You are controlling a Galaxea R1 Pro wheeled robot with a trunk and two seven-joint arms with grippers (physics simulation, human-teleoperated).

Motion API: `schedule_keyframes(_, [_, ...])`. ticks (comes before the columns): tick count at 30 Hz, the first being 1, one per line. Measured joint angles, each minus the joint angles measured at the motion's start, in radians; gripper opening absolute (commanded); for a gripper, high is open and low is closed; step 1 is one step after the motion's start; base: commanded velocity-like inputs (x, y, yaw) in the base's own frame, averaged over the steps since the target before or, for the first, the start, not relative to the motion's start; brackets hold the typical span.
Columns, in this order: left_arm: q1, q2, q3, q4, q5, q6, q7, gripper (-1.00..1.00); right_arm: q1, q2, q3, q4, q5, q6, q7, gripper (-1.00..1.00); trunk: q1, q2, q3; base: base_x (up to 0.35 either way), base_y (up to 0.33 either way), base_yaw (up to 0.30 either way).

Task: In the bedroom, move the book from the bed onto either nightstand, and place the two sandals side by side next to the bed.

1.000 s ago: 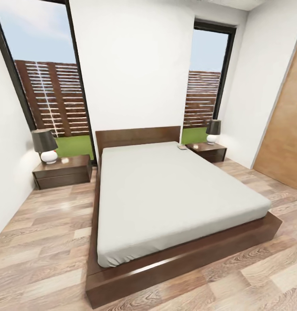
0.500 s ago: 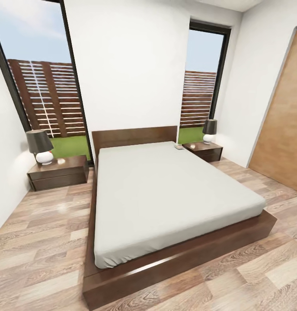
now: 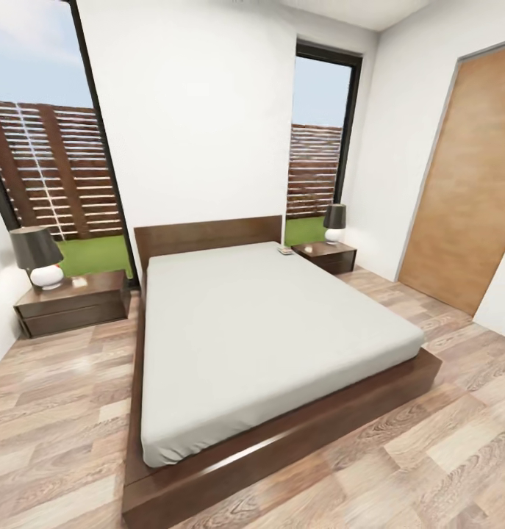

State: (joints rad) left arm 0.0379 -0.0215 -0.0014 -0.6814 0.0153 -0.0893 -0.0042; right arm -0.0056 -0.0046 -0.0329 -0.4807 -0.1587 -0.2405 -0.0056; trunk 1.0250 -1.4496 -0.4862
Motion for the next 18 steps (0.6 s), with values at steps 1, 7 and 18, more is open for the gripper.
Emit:
schedule_keyframes(1, [0.0, 0.0, 0.0, 0.0, 0.0, 0.0, 0.0, 1.0, 0.0, 0.0, 0.0, 0.0, 0.0, 0.0, 0.0, 1.0, 0.0, 0.0, 0.001, 0.0, 0.0, -0.276])
schedule_keyframes(7, [0.0, 0.0, 0.0, 0.0, 0.0, 0.0, 0.0, 1.0, 0.0, 0.0, 0.0, 0.0, 0.0, 0.0, 0.003, 1.0, 0.0, 0.0, 0.002, 0.0, 0.0, -0.292])
schedule_keyframes(18, [0.0, 0.0, 0.0, 0.0, 0.0, 0.0, 0.0, 1.0, 0.0, 0.0, 0.0, 0.0, 0.0, 0.0, 0.004, 1.0, 0.0, 0.0, 0.002, 0.0, 0.0, -0.299])
